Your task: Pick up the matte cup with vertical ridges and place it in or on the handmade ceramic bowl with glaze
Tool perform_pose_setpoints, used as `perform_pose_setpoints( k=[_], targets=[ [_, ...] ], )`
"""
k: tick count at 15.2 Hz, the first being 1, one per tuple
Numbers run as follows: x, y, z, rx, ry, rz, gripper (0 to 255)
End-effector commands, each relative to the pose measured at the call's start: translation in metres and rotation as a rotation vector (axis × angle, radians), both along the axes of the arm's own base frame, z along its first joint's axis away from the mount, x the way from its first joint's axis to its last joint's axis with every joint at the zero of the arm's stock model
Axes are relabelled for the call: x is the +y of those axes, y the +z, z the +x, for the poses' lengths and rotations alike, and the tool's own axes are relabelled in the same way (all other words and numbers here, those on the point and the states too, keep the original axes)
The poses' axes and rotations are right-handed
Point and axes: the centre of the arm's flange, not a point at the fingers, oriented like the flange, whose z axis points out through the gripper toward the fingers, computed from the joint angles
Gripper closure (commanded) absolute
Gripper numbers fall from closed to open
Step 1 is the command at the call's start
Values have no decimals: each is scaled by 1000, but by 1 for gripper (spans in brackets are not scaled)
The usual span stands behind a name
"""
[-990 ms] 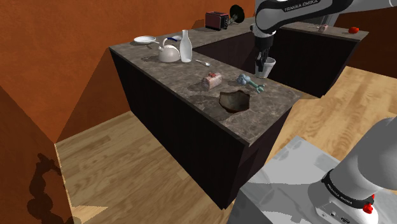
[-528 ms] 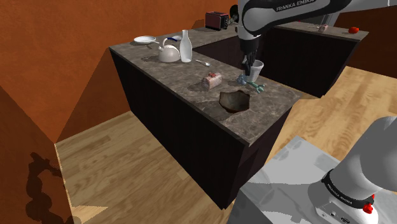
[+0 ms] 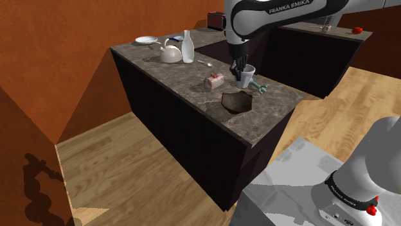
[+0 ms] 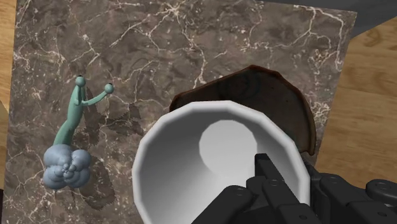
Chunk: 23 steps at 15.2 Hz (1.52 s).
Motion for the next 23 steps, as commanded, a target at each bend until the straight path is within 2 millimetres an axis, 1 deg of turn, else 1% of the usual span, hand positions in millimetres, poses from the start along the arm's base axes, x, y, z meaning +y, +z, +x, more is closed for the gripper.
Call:
perform_pose_setpoints(
  k=[1,14,15,22,23],
  targets=[
    [2,-9,1,-1,-1,0,255],
    [2,-78,1,-1,-1,0,255],
    [2,-81,1,-1,-1,0,255],
    [2,-81,1,-1,-1,0,255],
    [2,-81,1,-1,-1,0,0]
  ],
)
